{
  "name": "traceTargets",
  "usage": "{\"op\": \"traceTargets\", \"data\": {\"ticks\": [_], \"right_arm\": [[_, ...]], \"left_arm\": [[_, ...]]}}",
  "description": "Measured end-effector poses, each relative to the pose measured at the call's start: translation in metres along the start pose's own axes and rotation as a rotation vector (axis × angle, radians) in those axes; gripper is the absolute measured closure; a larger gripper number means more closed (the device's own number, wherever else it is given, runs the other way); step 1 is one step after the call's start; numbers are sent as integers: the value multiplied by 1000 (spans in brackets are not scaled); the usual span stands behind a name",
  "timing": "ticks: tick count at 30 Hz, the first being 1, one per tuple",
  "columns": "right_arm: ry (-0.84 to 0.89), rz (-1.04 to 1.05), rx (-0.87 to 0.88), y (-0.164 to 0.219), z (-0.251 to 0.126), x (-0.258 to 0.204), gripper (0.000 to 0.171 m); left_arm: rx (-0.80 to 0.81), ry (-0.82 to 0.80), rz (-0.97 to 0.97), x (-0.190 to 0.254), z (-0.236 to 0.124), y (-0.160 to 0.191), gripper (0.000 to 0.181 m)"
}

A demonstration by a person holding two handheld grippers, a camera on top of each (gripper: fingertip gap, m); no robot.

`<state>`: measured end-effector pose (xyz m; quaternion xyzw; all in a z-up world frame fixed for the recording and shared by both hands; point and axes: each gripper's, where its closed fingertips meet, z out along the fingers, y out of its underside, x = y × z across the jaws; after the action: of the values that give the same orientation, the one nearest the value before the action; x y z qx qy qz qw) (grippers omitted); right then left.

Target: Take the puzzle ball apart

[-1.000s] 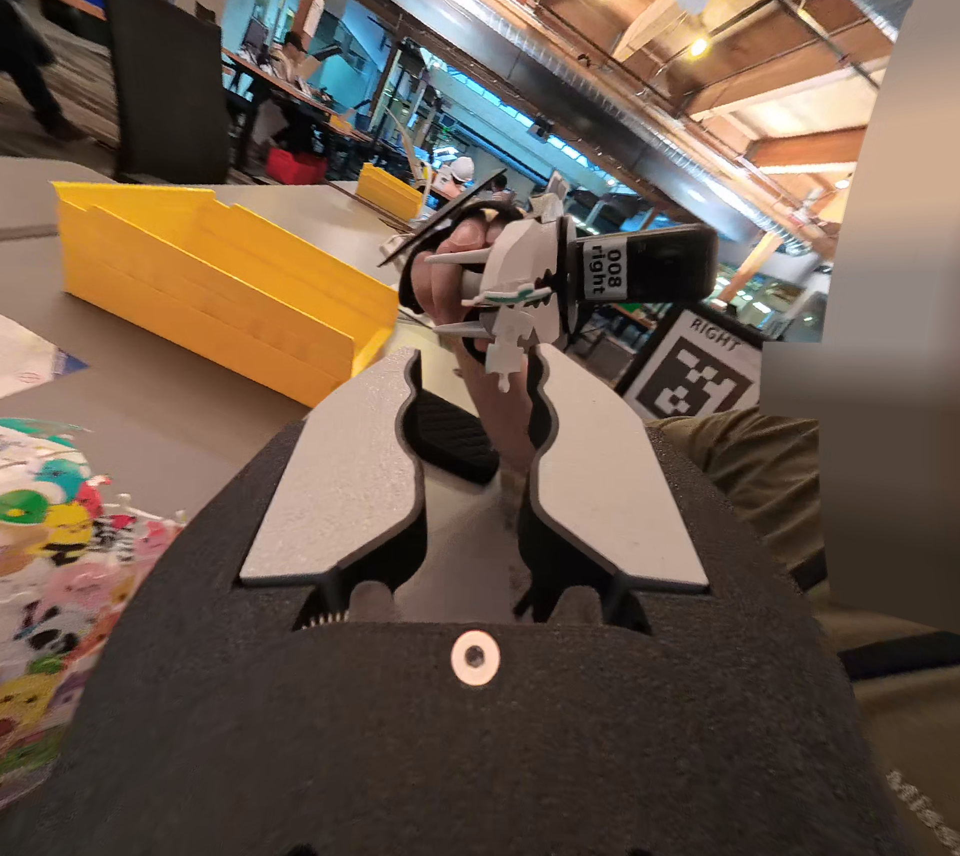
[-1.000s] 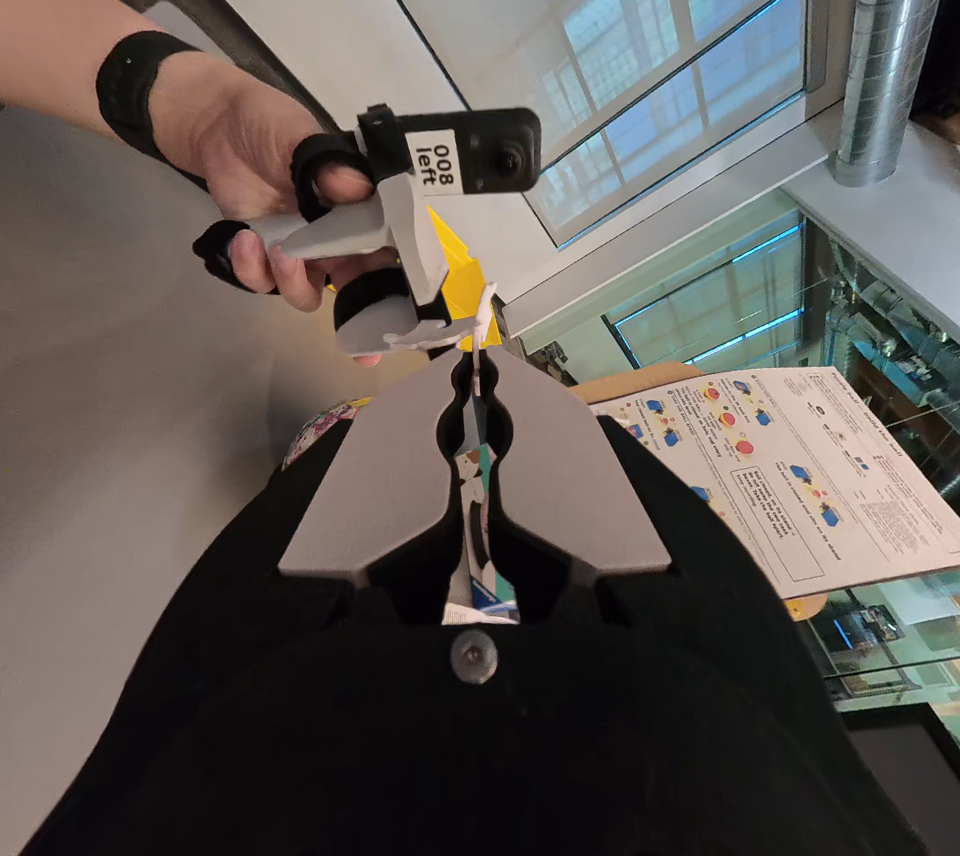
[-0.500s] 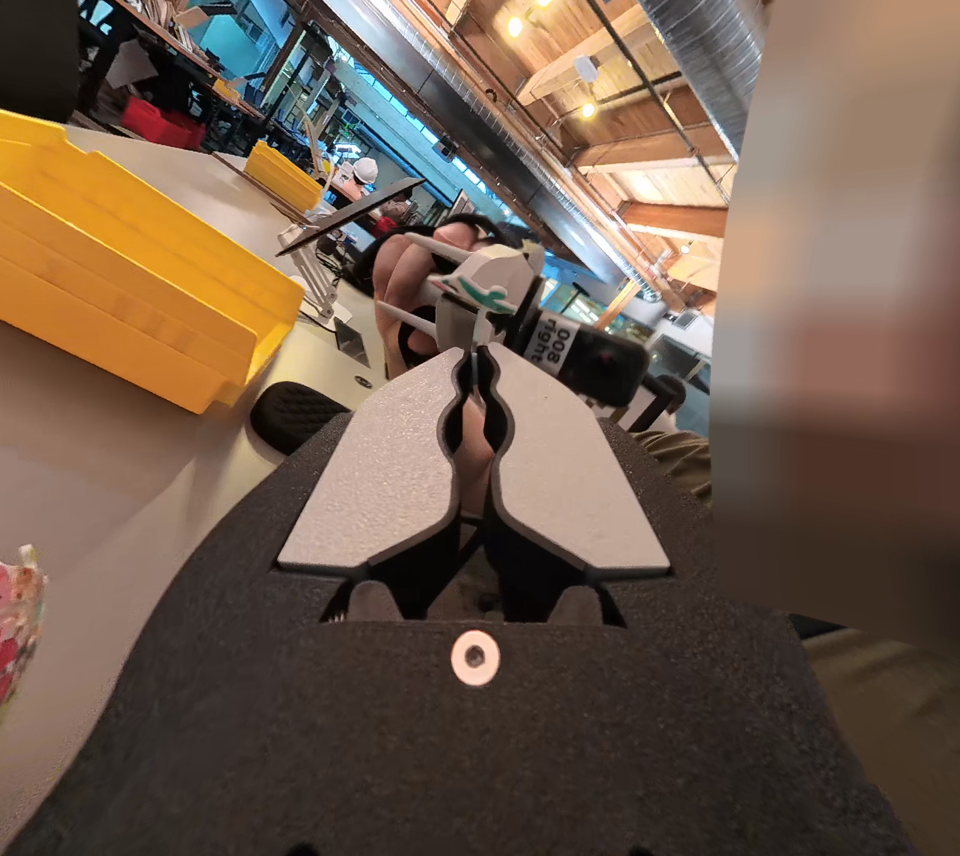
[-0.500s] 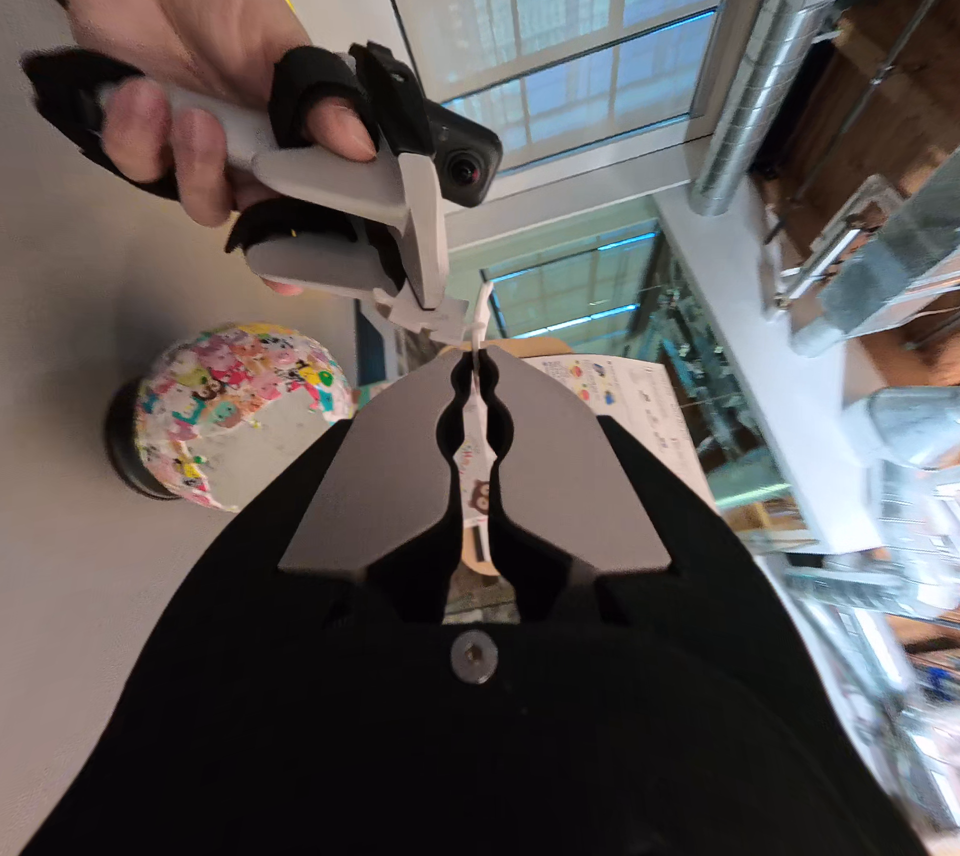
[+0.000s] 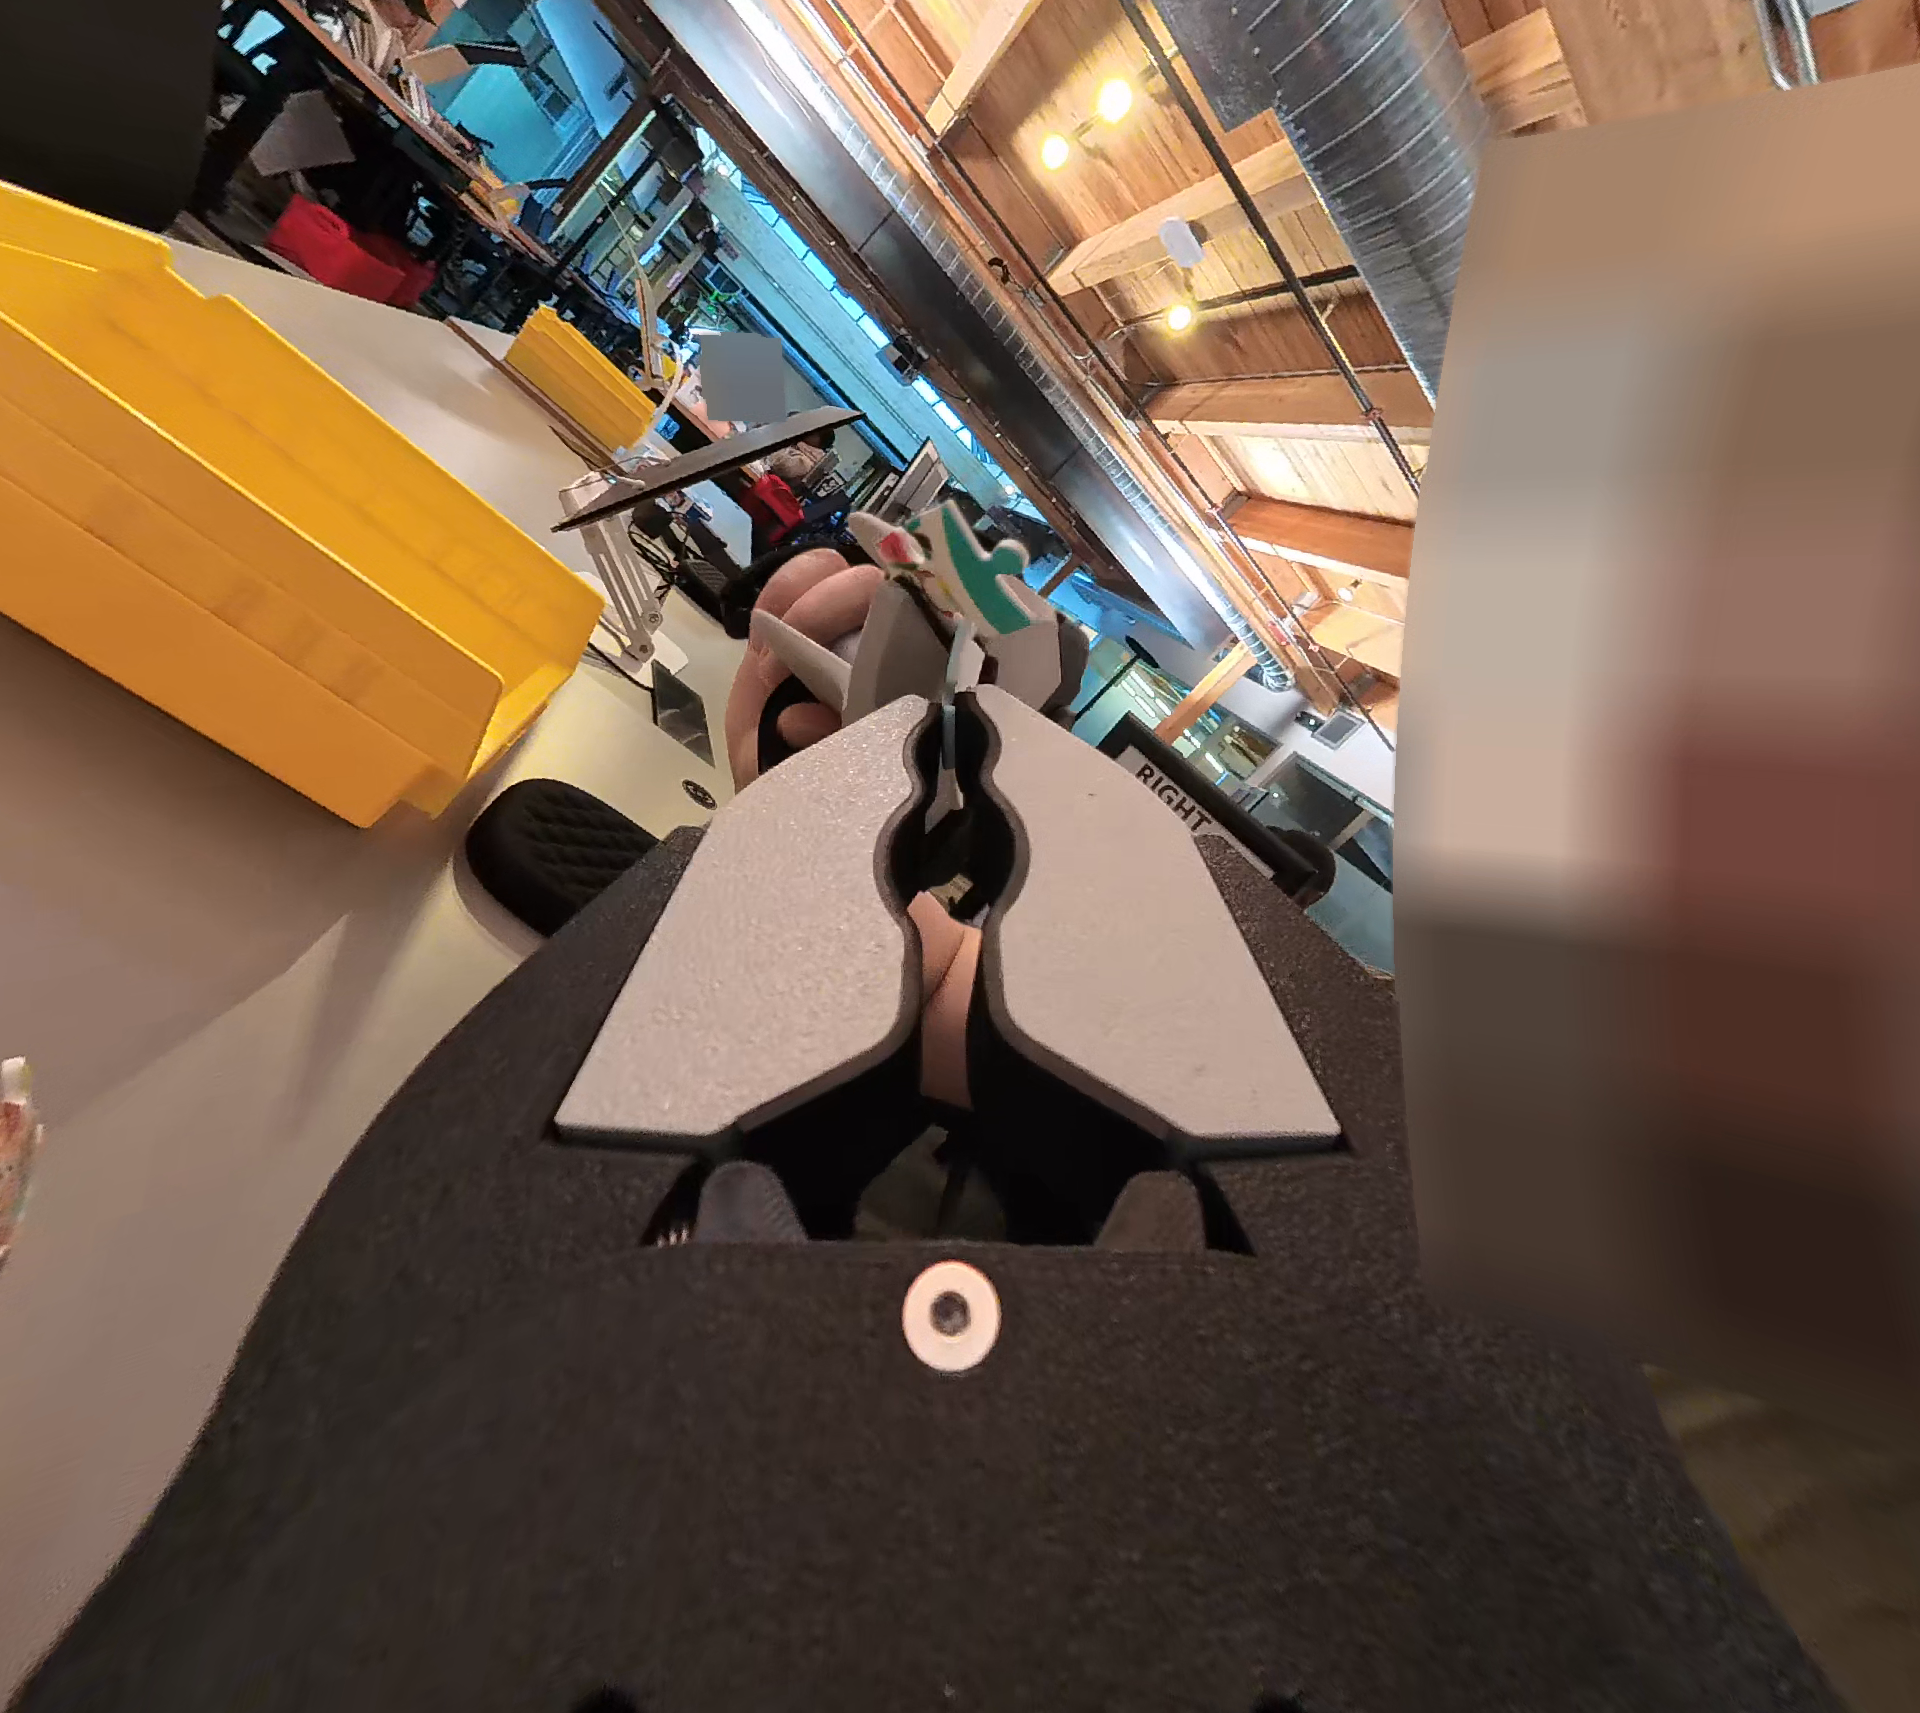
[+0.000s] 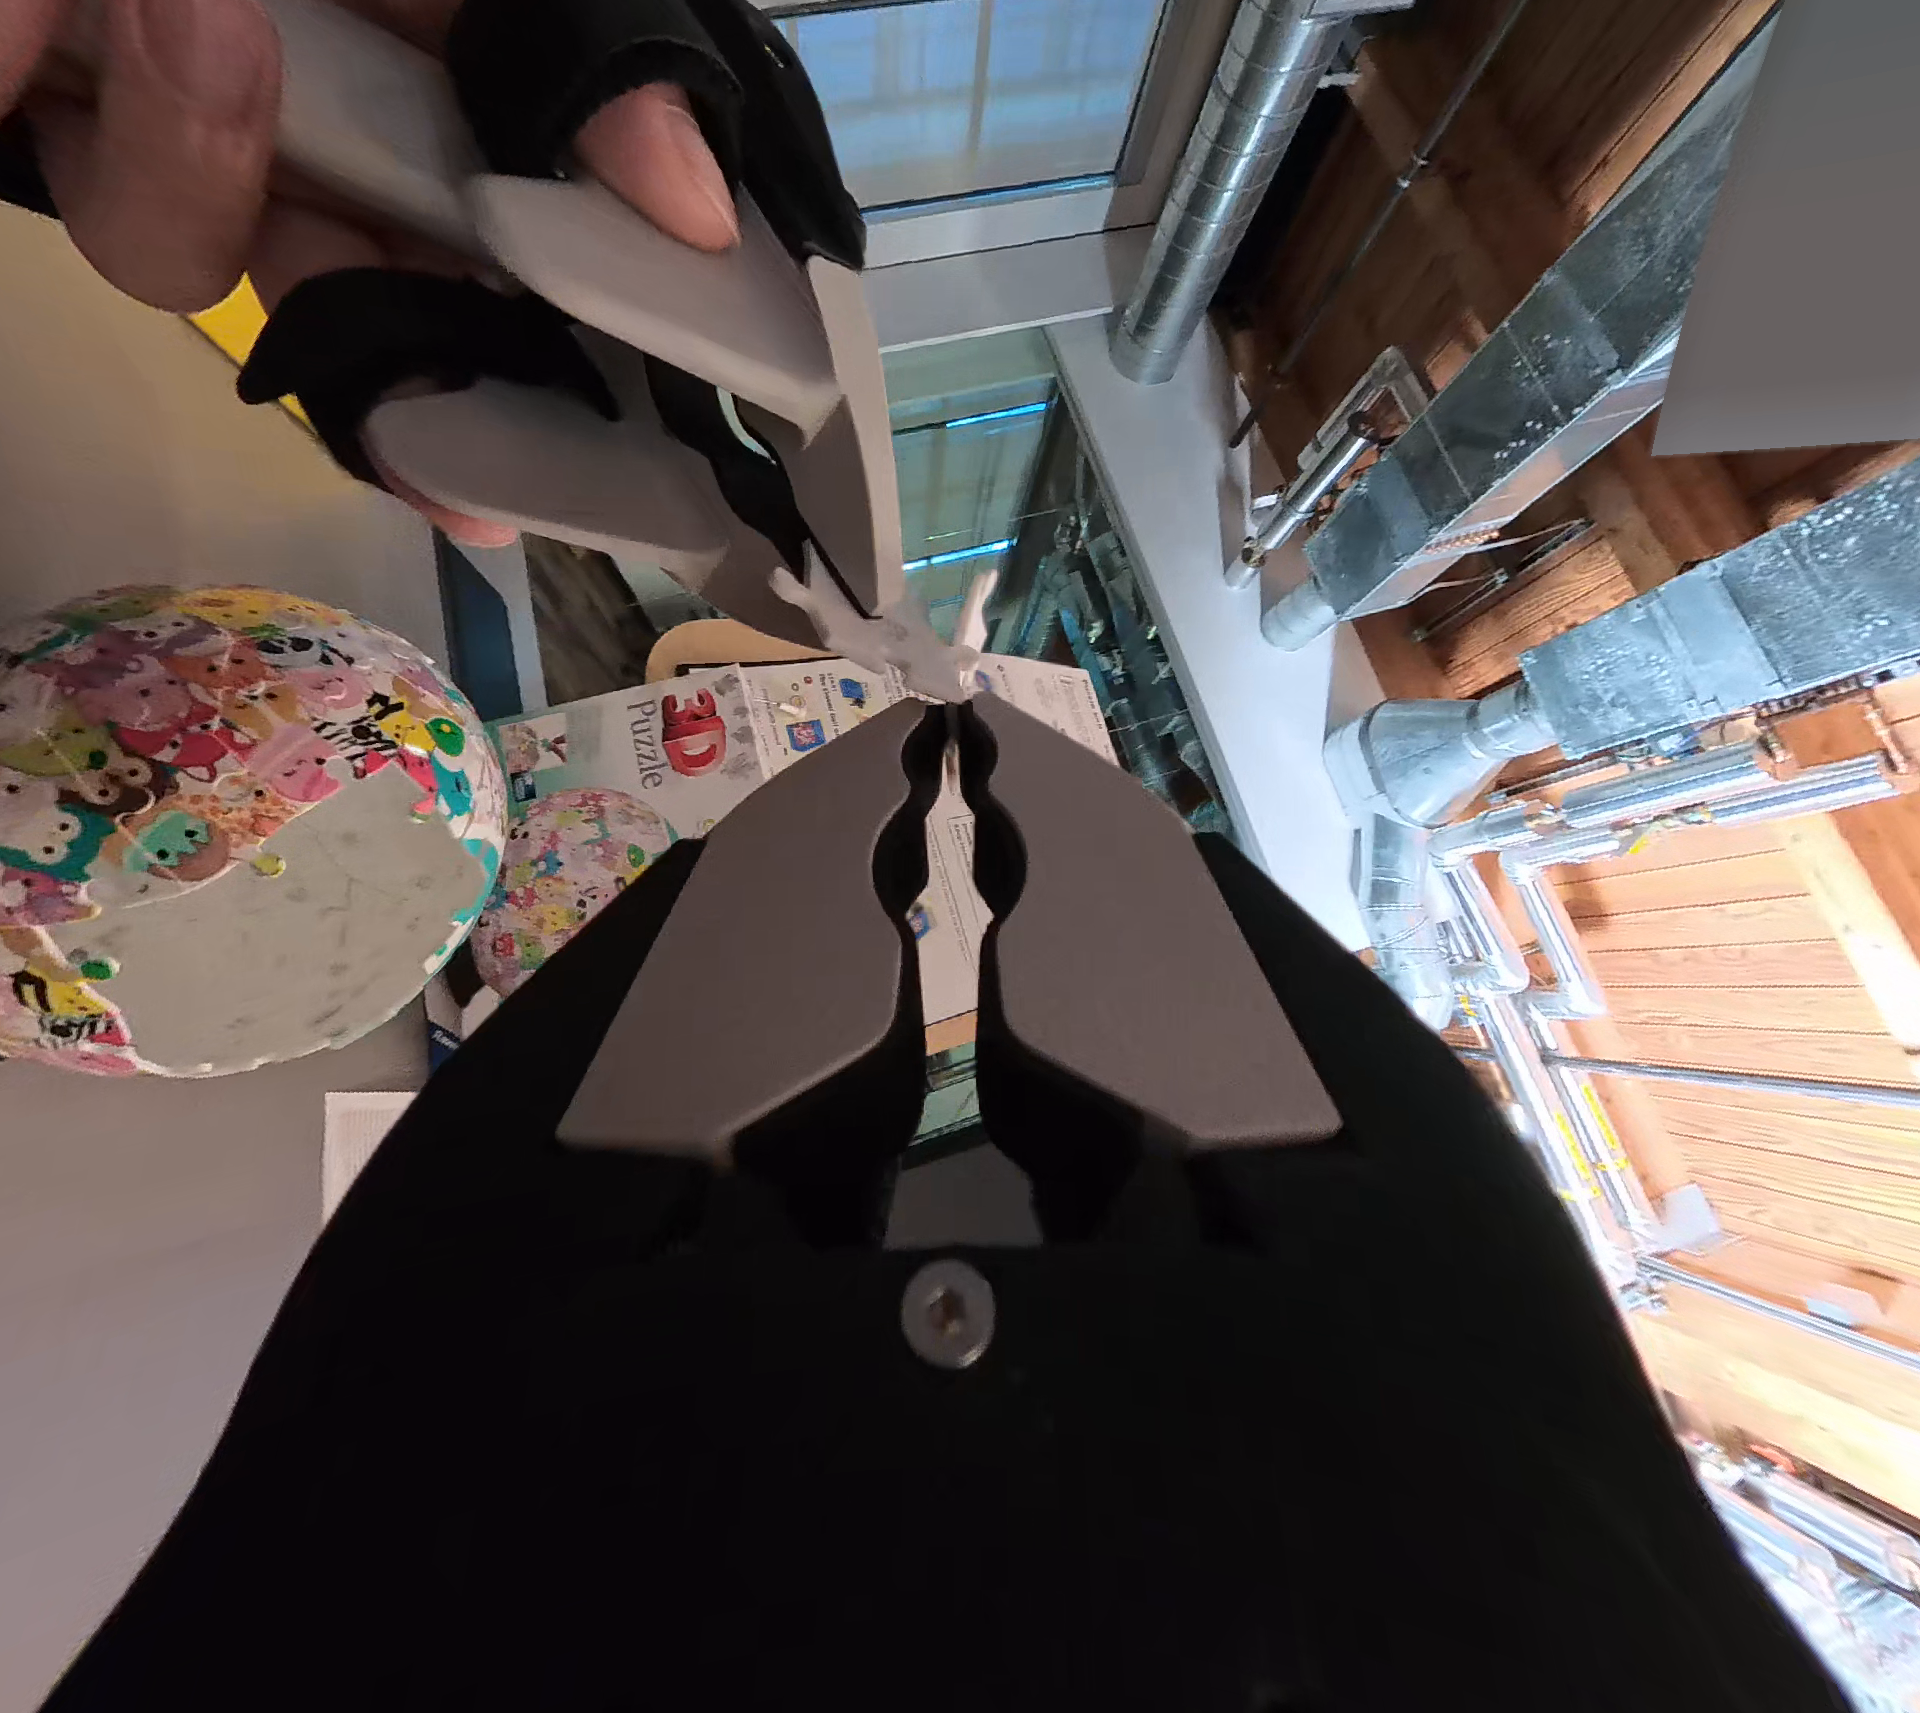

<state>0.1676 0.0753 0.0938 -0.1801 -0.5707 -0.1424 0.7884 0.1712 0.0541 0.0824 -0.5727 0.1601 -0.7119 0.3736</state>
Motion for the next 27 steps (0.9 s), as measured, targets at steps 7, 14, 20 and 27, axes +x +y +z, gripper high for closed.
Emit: {"op": "traceTargets", "data": {"ticks": [7, 14, 20, 27], "right_arm": [[13, 75, 33, -5, -6, 6, 156], [-102, 301, -16, 14, -24, -2, 155], [-415, 1282, 90, 24, -53, -10, 148], [-977, 2308, 353, 2, -51, 16, 131]], "left_arm": [[17, 97, -122, 7, 0, -2, 179], [-51, 112, -97, 7, 5, 5, 179], [-259, 180, 0, 23, 13, 23, 179], [-431, 199, 182, 42, 21, 40, 179]]}}
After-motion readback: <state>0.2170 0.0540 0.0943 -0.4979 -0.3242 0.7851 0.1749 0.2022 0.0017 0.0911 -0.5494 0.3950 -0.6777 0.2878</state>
